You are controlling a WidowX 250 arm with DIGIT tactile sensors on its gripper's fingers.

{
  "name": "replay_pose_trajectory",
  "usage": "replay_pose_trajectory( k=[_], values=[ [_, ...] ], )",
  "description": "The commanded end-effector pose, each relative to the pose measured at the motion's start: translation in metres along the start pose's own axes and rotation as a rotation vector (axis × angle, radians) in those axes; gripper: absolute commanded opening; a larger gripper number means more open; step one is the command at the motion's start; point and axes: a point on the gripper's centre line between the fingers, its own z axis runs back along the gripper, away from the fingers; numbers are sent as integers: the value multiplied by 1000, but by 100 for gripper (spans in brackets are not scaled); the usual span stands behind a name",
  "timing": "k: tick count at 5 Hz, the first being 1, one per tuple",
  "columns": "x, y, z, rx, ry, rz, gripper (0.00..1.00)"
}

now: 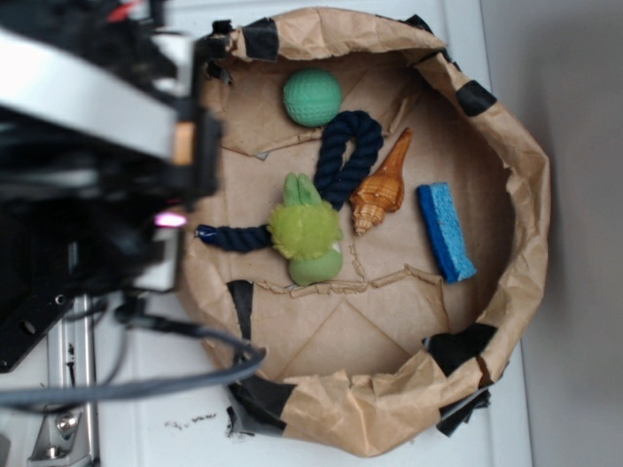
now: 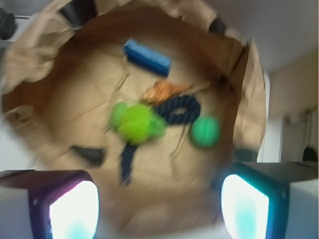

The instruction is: Grab the green ball.

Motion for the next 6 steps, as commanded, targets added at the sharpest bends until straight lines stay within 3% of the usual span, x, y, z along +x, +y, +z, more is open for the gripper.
replay_pose_trajectory(
  k=[1,3,4,5,6],
  values=[
    [6,20,4,200,-180,241,100],
    [6,20,4,200,-180,241,100],
    [16,34,-36,161,-167,117,100],
    [29,26,-83,18,-136,17,100],
    [32,19,-90,-8,-151,-74,100]
  ],
)
